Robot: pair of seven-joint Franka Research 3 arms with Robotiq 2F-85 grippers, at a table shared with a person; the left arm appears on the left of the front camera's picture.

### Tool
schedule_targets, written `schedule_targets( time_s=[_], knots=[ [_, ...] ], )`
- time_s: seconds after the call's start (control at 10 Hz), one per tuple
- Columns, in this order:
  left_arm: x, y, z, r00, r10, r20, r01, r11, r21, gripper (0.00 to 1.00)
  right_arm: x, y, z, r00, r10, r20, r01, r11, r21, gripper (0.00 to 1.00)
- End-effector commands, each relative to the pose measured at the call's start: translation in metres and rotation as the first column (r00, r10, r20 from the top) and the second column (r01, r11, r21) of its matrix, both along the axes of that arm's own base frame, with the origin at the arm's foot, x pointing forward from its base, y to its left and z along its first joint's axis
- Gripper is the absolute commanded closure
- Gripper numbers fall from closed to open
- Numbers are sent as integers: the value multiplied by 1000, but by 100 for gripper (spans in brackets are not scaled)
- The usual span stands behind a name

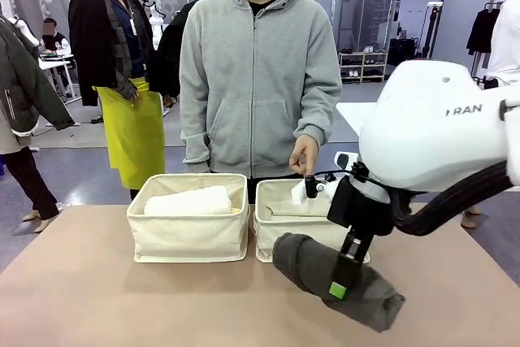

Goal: Divide the towels into two baskets.
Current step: Pick up one hotel-folded towel from the bottom of the table and place it in the Fabric basket indicated by the person.

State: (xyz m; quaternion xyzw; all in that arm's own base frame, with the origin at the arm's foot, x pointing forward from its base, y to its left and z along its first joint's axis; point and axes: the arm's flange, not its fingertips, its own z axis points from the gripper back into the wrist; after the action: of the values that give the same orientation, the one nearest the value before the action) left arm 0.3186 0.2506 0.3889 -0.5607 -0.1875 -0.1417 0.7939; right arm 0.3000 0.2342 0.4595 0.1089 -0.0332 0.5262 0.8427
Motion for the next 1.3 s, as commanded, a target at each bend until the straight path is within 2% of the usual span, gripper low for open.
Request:
schedule_targets(
  time_s=[0.0,0.1,0.4,0.5,0.6,0.7,0.8,0.9,1.0,1.1,1.2],
  knots=[
    [-4,1,3,1000,-2,5,2,1000,6,0,-1,-2,-6,997,71,39,-71,997,2,97],
    [-4,1,3,1000,-2,5,2,1000,6,0,0,0,0,1000,0,0,0,1000,0,97],
    [-4,1,3,1000,-2,5,2,1000,6,0,0,0,0,1000,0,0,0,1000,0,97],
    [-4,1,3,1000,-2,5,2,1000,6,0,1,-3,-3,999,36,2,-36,999,-11,59],
    [-4,1,3,1000,-2,5,2,1000,6,0,8,-3,10,992,13,125,-12,1000,-10,59],
    [-4,1,3,1000,-2,5,2,1000,6,0,30,7,18,971,72,227,-71,997,-16,59],
    [-4,1,3,1000,-2,5,2,1000,6,0,52,23,18,941,157,298,-142,987,-74,59],
    [-4,1,3,1000,-2,5,2,1000,6,0,74,37,21,894,234,381,-186,970,-159,59],
    [-4,1,3,1000,-2,5,2,1000,6,0,101,43,28,854,306,421,-244,950,-196,59],
    [-4,1,3,1000,-2,5,2,1000,6,0,125,46,31,790,458,408,-382,887,-258,59],
    [-4,1,3,1000,-2,5,2,1000,6,0,145,44,34,763,519,384,-404,848,-343,59]
  ],
)
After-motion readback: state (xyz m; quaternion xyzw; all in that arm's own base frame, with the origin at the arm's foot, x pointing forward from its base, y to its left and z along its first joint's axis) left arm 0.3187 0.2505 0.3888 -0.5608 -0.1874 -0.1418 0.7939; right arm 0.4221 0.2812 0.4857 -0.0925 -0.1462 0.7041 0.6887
